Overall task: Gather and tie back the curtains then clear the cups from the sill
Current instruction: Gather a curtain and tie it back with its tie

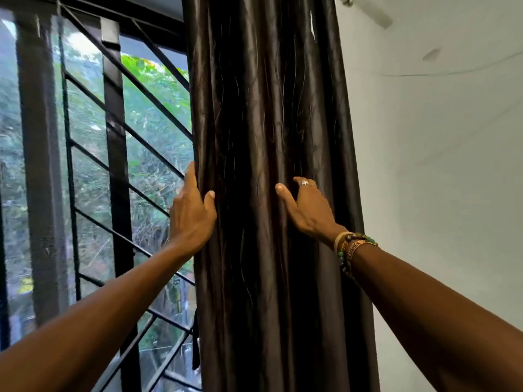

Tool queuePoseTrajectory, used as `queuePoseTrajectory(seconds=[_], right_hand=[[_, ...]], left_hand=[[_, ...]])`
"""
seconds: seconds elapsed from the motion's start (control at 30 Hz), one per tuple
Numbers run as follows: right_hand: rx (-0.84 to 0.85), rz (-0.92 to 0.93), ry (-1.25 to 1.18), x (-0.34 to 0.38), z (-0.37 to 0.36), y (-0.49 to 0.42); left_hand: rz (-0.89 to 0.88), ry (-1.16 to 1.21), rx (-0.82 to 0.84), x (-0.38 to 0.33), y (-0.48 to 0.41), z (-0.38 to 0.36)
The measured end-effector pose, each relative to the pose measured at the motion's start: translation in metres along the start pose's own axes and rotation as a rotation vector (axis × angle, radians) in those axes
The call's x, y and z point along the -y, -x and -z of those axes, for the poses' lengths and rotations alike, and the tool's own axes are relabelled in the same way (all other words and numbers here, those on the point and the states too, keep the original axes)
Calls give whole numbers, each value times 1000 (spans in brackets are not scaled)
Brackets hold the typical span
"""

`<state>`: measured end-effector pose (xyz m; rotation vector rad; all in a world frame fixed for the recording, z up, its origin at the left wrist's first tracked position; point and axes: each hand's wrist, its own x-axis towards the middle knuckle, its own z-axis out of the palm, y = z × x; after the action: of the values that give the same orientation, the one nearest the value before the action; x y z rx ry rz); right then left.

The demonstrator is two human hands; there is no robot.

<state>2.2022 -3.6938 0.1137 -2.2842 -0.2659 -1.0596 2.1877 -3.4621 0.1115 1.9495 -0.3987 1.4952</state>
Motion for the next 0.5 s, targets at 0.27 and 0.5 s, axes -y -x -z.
queuePoseTrajectory(seconds=[0.27,0.5], right_hand=[[77,-60,-291,39,-6,-37],[-39,9,-183,37,-13,-59]], left_hand=[[-185,-44,66,6,-4,-6],[-194,-65,104,12,-12,-1]])
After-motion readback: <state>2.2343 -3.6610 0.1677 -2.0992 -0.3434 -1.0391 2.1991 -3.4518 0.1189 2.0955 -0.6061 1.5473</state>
